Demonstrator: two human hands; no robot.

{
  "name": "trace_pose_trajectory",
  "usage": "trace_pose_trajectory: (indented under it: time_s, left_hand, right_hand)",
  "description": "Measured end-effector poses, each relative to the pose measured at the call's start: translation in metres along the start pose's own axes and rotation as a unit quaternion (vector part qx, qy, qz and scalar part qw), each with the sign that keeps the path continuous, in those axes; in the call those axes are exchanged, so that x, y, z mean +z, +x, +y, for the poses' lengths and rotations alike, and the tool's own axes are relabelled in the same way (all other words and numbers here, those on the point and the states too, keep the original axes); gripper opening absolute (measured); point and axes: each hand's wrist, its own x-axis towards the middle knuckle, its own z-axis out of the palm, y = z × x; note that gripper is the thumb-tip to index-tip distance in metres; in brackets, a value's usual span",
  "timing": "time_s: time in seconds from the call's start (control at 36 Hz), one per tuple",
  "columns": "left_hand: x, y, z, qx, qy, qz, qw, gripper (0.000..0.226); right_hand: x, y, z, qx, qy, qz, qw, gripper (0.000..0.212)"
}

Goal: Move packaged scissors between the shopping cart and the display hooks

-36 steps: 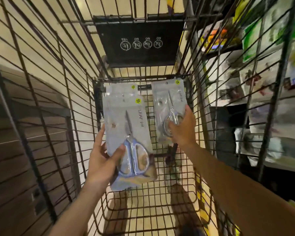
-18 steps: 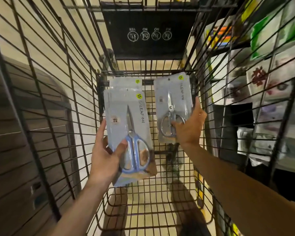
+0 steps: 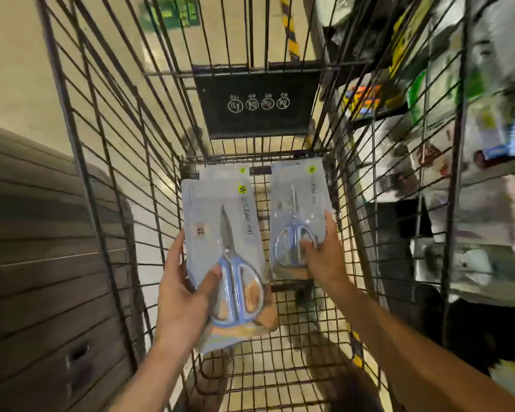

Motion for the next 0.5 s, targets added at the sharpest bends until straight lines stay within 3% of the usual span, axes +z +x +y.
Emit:
trace_pose_trajectory:
  time_s: [0.11,0.19,0.33,0.5]
  left_hand:
    - [-0.018,-0.018,0.030,0.009,-0.001,-0.018,1.000,0.076]
    - [-0.037,-0.039,0.062,0.022,-0.009,-0.033,0.999,0.077]
    - [-0.073,-0.079,0.109,0.023,-0.025,-0.077,0.996,0.075]
    - [-0.116,-0.132,0.154,0.046,-0.023,-0.155,0.987,0.072]
  right_hand:
    - [-0.012,-0.049,-0.036,-0.006,0.073,0.013,0.997,0.074]
    - [-0.032,-0.110,-0.083,-0.066,0.129,0.024,0.989,0.059]
    - [-0.063,-0.213,-0.136,-0.103,0.175,0.044,0.978,0.053]
    - [-0.081,-0.313,-0.166,-0.099,0.184,0.138,0.968,0.057]
